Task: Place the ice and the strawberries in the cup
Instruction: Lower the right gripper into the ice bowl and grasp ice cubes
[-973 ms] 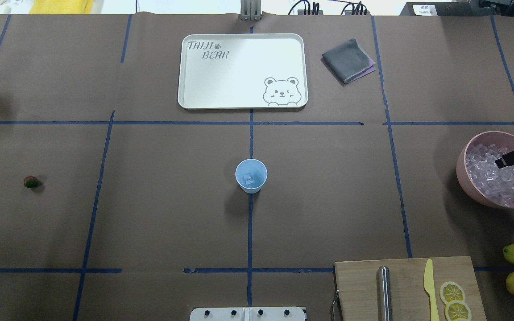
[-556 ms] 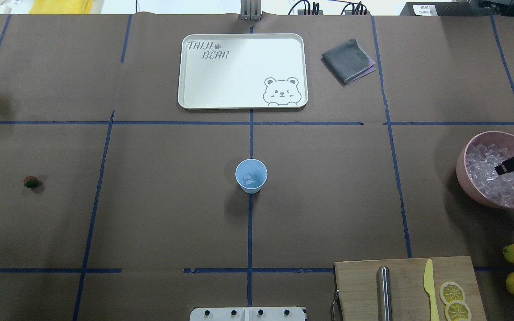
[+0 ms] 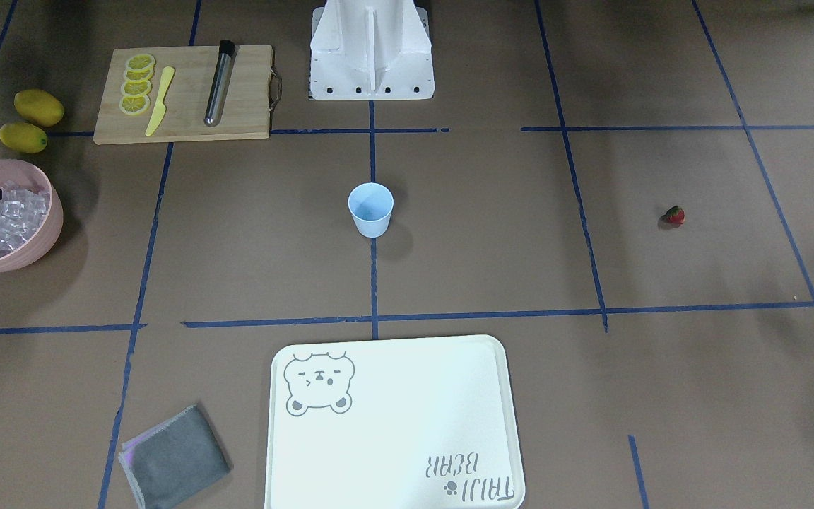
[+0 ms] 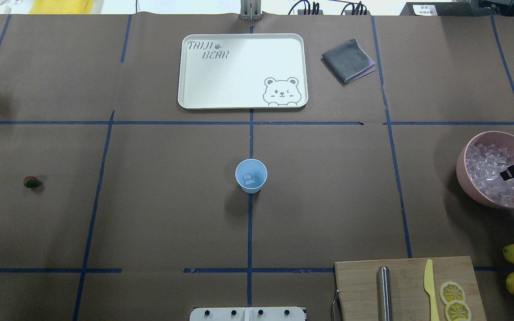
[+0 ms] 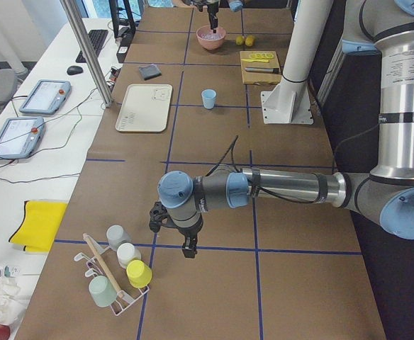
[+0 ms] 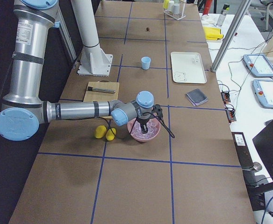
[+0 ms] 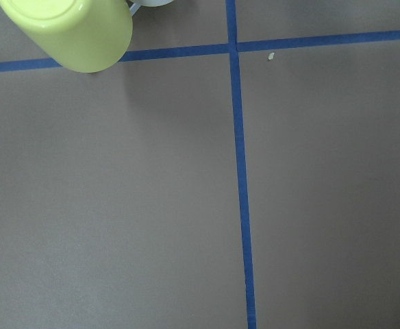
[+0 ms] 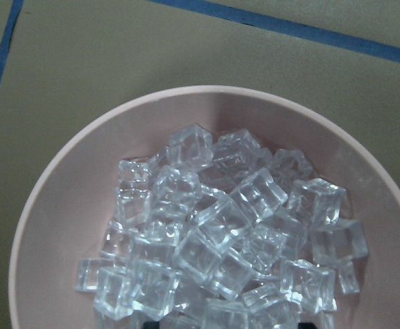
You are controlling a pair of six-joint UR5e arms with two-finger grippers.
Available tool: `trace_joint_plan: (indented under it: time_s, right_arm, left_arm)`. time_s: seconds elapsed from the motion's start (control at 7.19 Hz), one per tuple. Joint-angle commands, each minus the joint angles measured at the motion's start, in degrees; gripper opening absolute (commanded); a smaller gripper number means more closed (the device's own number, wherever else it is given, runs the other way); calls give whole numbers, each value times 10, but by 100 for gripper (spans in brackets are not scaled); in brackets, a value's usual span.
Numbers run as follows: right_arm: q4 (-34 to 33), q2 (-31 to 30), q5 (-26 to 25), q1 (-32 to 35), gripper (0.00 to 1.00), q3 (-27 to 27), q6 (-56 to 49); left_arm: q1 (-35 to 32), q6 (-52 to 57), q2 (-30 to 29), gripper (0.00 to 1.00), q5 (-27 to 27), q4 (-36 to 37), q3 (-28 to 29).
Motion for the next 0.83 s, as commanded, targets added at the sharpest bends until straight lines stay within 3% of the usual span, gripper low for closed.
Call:
trace_joint_plan:
  time_s: [0.0, 0.7]
  right_arm:
    - [0, -1, -4, 0, 69, -1, 0]
    - [0, 2, -7, -6, 66, -1, 0]
  left_arm:
    - [0, 0, 0, 100, 0, 0, 1]
    - [0, 0, 0, 100, 0, 0, -1]
